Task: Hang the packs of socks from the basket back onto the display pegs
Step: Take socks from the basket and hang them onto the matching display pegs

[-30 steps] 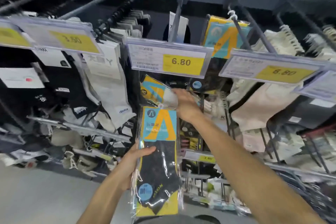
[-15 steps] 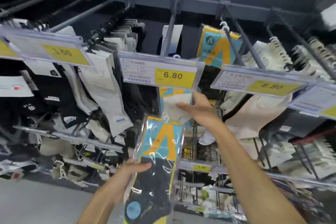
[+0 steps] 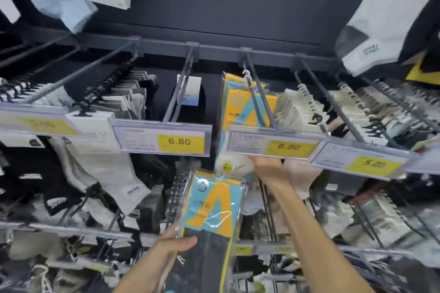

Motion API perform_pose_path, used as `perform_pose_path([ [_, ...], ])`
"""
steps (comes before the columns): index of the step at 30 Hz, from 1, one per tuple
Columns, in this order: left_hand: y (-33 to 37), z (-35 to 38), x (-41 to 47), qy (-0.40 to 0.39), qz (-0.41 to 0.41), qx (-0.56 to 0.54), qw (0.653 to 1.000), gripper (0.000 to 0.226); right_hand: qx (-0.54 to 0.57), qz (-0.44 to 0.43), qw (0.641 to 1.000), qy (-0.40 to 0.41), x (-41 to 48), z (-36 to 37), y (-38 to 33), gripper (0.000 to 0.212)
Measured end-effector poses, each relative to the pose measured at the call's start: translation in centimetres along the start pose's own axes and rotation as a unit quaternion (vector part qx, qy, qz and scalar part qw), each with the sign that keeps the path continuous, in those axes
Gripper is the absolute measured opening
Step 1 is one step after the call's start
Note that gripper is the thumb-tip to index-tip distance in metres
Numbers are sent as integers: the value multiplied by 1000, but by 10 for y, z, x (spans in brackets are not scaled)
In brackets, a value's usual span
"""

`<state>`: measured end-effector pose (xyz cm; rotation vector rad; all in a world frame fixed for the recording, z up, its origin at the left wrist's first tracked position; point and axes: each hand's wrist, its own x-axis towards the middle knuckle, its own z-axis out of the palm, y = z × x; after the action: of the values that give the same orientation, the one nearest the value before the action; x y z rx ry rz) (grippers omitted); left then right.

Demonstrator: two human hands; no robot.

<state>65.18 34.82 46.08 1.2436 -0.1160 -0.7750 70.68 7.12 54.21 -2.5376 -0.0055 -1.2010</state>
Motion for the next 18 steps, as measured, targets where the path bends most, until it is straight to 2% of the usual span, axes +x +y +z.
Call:
perform_pose_path([
  [2, 9, 7, -1, 1, 10, 0, 1000, 52, -48, 34, 995, -76, 8, -5, -4, 57],
  [3, 13, 10, -2, 3, 15, 4, 1000, 56, 26, 113, 983, -142, 7, -8, -7, 54],
  [4, 17, 12, -2, 12, 16, 7, 1000, 61, 134, 268, 937, -181, 10, -10, -13, 43],
  [5, 20, 14, -2, 18, 18, 7, 1000, 62, 212, 412, 860, -215, 13, -12, -13, 47],
  [6, 23, 17, -3, 24, 20, 5, 999, 60, 208, 465, 814, -280, 16, -15, -12, 41],
  [7, 25, 20, -2, 25, 22, 3, 999, 56, 191, 471, 799, -322, 16, -9, -6, 31],
  [8, 27, 22, -3, 27, 20, -2, 999, 50, 170, 483, 790, -337, 17, -9, -9, 32],
  [9, 29, 24, -3, 30, 20, -3, 999, 49, 146, 460, 815, -320, 13, -9, -10, 37],
  [10, 31, 26, -3, 32, 21, -3, 999, 50, 132, 409, 858, -281, 10, -10, -14, 37],
  [11, 32, 27, -3, 30, 26, -1, 999, 51, 138, 341, 902, -226, 4, -13, -20, 33],
  [12, 34, 28, -4, 30, 33, 2, 999, 51, 173, 298, 924, -167, -6, -18, -28, 29],
  [13, 36, 28, -4, 29, 39, 2, 999, 49, 227, 290, 923, -111, -18, -25, -37, 28],
  [15, 39, 30, -4, 22, 43, 6, 999, 45, 356, 297, 884, -65, -41, -41, -55, 33],
  [18, 43, 33, -1, 18, 53, 15, 998, 40, 452, 304, 826, -142, -62, -51, -73, 50],
])
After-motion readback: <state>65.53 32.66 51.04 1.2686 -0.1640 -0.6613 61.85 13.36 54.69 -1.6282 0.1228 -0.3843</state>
